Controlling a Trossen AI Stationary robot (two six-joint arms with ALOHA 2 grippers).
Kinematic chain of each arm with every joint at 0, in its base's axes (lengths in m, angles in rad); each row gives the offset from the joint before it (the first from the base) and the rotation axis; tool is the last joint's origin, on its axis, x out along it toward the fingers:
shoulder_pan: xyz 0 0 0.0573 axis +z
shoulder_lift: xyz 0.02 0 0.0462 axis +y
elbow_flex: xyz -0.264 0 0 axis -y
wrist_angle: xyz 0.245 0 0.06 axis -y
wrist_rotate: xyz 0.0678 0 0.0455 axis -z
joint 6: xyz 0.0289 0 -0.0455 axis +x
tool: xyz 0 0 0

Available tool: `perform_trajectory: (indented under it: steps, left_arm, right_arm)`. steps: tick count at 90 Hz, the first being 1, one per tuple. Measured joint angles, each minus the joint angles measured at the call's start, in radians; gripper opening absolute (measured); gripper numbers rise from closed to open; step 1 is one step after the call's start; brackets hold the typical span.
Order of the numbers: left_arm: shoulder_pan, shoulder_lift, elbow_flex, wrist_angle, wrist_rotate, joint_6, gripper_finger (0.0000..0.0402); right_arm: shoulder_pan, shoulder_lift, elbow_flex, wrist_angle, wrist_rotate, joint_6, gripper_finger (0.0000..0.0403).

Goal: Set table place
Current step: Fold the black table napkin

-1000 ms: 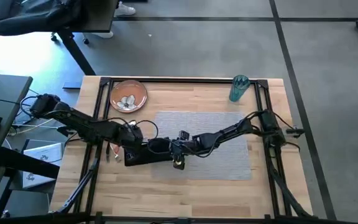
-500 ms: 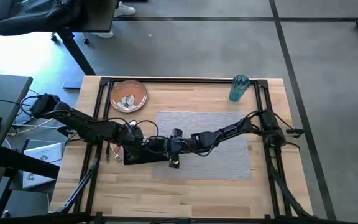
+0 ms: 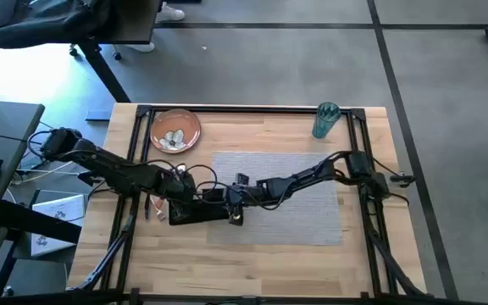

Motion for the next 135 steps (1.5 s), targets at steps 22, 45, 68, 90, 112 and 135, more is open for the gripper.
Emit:
perform_trajectory:
  steps: [22,45,68,90,112,135]
  left_arm:
    - [0.000,-0.076,0.000,-0.004,-0.022,-0.015,0.0015]
    - [0.001,-0.113,0.000,-0.007,-0.017,0.018,0.0028]
    - [0.004,-0.149,0.000,-0.112,-0.009,0.012,0.0097]
    - [-0.003,-0.183,0.000,-0.142,-0.010,-0.028,0.0122]
    - [-0.010,-0.183,-0.048,0.002,0.099,0.011,0.0118]
    - [-0.010,-0.184,-0.158,0.063,0.066,-0.015,0.0117]
  right_arm:
    - [-0.003,0.017,0.000,-0.024,-0.021,0.028,0.0216]
    - [-0.003,0.017,0.000,-0.027,-0.034,0.032,0.0216]
    - [-0.003,0.017,0.000,-0.030,-0.038,0.033,0.0216]
    - [-0.005,0.017,0.000,-0.028,-0.039,0.033,0.0216]
    - [-0.006,0.018,0.000,-0.030,-0.044,0.038,0.0216]
    - [-0.006,0.018,0.000,-0.032,-0.044,0.041,0.0216]
